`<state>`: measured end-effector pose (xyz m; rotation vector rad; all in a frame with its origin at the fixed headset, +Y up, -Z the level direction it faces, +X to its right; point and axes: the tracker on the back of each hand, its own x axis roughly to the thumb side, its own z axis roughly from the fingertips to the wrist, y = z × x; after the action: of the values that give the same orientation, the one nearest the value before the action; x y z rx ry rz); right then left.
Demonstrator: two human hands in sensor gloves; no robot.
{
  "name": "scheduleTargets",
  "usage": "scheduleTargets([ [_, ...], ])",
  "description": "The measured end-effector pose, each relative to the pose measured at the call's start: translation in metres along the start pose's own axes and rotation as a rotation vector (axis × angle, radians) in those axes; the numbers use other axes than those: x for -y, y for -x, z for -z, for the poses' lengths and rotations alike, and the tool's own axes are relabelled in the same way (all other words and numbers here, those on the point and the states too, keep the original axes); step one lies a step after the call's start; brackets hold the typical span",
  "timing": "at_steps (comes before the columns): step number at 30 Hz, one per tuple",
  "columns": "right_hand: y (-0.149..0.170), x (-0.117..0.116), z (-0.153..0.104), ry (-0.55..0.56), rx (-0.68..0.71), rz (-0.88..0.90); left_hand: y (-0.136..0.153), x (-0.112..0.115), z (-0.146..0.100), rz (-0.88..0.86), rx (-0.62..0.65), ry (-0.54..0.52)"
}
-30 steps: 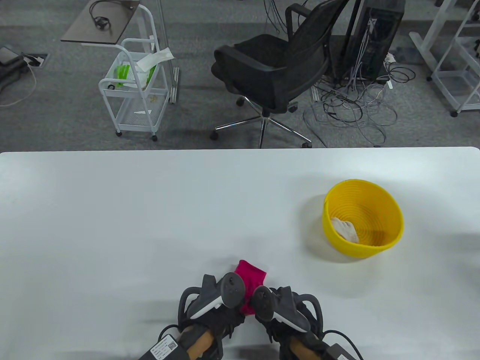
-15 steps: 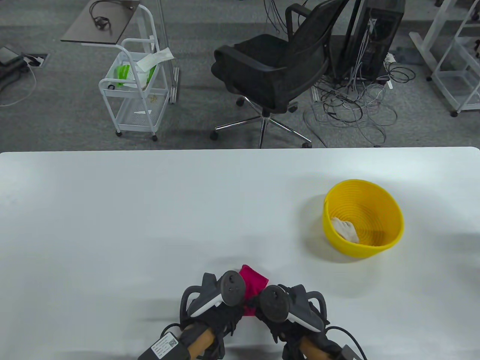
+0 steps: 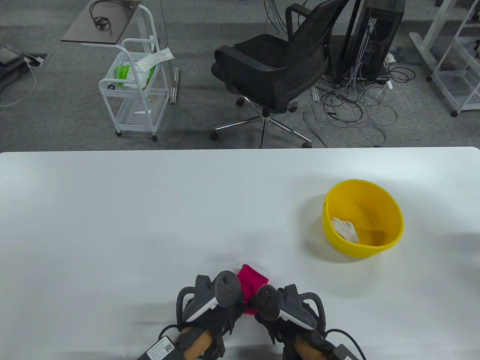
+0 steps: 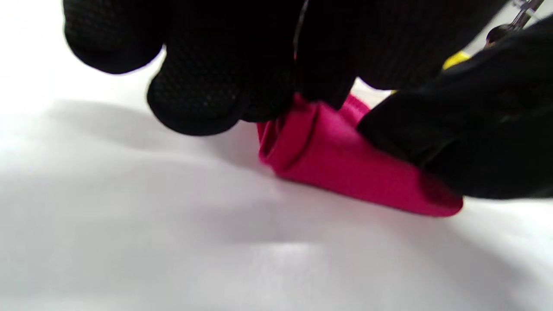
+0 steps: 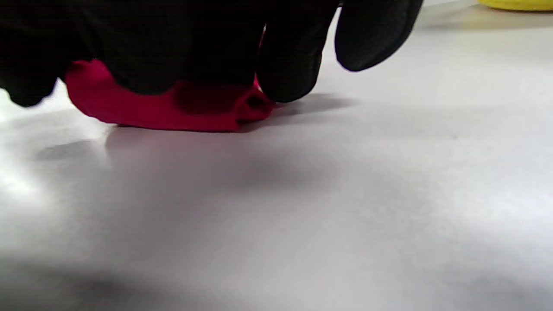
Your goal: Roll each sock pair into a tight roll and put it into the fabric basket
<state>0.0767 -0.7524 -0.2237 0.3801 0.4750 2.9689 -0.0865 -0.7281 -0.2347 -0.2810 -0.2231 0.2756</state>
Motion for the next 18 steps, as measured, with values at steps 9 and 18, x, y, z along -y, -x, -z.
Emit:
scheduleTargets([
  [9,-0.001,-0.006,0.004,0.020,-0.039,-0.049,0.001,0.020,0.011,0.058,-0.009,0.111],
  [18,0.002,-0.002,0.005,0.053,-0.046,0.008,-0.005,0.025,0.017,0.115,0.011,0.051],
])
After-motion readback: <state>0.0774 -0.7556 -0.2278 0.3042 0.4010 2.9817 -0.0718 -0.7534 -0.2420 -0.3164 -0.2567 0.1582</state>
